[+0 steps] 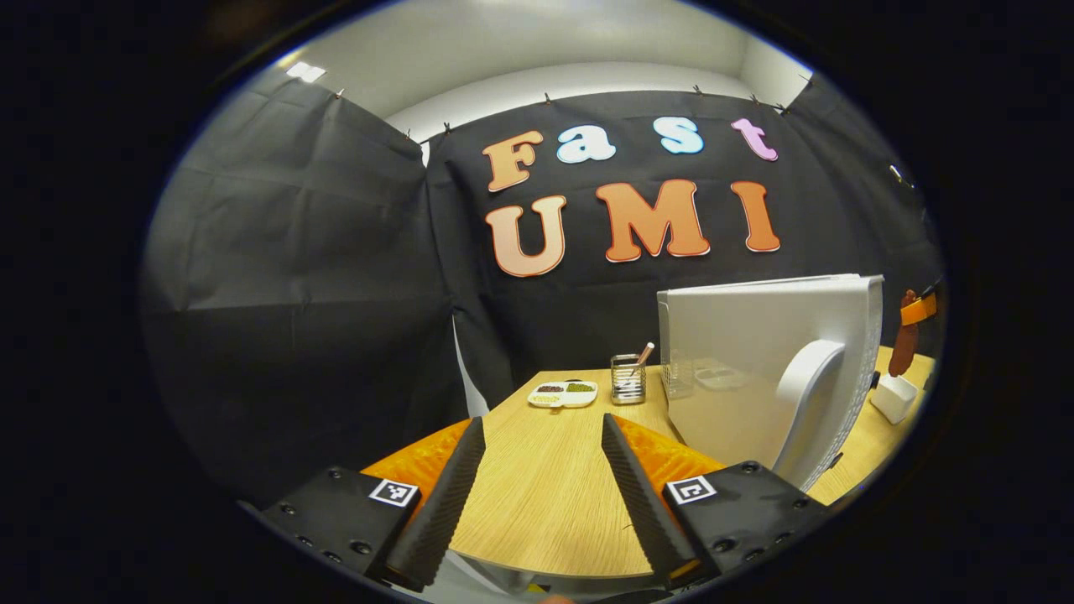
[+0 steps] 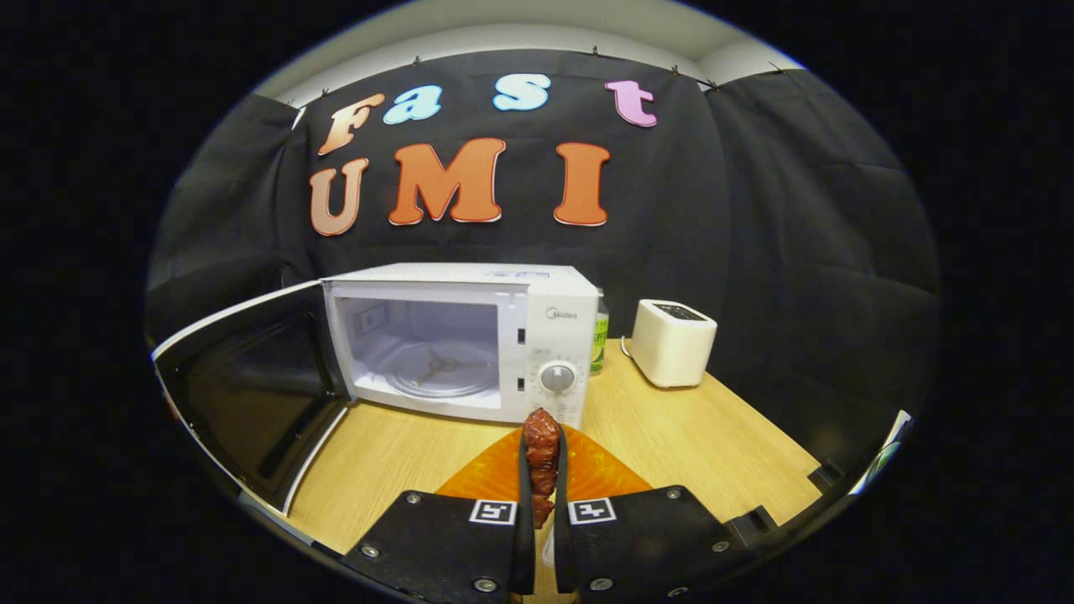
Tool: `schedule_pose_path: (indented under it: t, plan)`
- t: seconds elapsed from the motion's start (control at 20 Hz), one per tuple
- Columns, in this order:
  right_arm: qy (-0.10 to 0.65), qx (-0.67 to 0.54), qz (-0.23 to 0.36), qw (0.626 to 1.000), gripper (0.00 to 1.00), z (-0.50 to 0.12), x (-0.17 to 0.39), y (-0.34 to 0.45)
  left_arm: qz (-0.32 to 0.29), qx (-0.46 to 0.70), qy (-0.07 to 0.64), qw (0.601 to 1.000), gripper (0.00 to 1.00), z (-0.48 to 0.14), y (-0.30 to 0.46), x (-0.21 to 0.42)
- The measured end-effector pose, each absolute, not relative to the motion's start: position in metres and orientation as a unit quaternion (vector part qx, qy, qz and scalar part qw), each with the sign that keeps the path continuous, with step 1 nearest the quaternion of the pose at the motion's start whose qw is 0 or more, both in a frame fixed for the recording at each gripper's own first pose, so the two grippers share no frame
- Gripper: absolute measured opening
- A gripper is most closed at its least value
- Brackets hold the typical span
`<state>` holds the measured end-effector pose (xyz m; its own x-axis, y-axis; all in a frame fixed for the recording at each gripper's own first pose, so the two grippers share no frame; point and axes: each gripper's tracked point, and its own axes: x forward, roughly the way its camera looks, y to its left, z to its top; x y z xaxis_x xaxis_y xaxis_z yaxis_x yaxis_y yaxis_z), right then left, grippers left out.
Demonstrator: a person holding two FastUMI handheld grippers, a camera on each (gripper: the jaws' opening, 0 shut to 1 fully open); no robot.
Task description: Open the microwave oven with the left hand, put the food in, and close the microwave oven.
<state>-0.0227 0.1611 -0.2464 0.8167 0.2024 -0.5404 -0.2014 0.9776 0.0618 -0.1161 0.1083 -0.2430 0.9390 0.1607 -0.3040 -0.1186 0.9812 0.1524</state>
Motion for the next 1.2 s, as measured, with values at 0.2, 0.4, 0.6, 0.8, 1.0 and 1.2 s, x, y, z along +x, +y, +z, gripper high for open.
schedule_pose_path:
  t: [0.2, 0.4, 0.6, 0.8, 1.0, 1.2]
  plan:
    - [0.258, 0.008, 0.13, 0.957, 0.08, -0.224, -0.004, 0.2, 0.074, 0.068, 0.156, 0.983, 1.0, -0.237, 0.116, -0.112]
    - [0.255, 0.022, 0.142, 0.956, 0.08, -0.226, 0.016, 0.233, 0.074, 0.061, 0.16, 0.982, 0.95, -0.24, 0.117, -0.111]
    - [0.267, 0.057, 0.14, 0.952, 0.08, -0.24, 0.035, 0.264, 0.075, 0.063, 0.164, 0.982, 0.89, -0.239, 0.121, -0.107]
    - [0.277, 0.085, 0.14, 0.947, 0.08, -0.26, 0.051, 0.293, 0.08, 0.069, 0.16, 0.981, 0.9, -0.236, 0.129, -0.105]
    - [0.29, 0.127, 0.13, 0.94, 0.08, -0.279, 0.063, 0.314, 0.091, 0.064, 0.169, 0.979, 0.96, -0.24, 0.14, -0.104]
    - [0.287, 0.195, 0.113, 0.931, 0.08, -0.293, 0.076, 0.335, 0.096, 0.07, 0.171, 0.978, 0.96, -0.238, 0.148, -0.104]
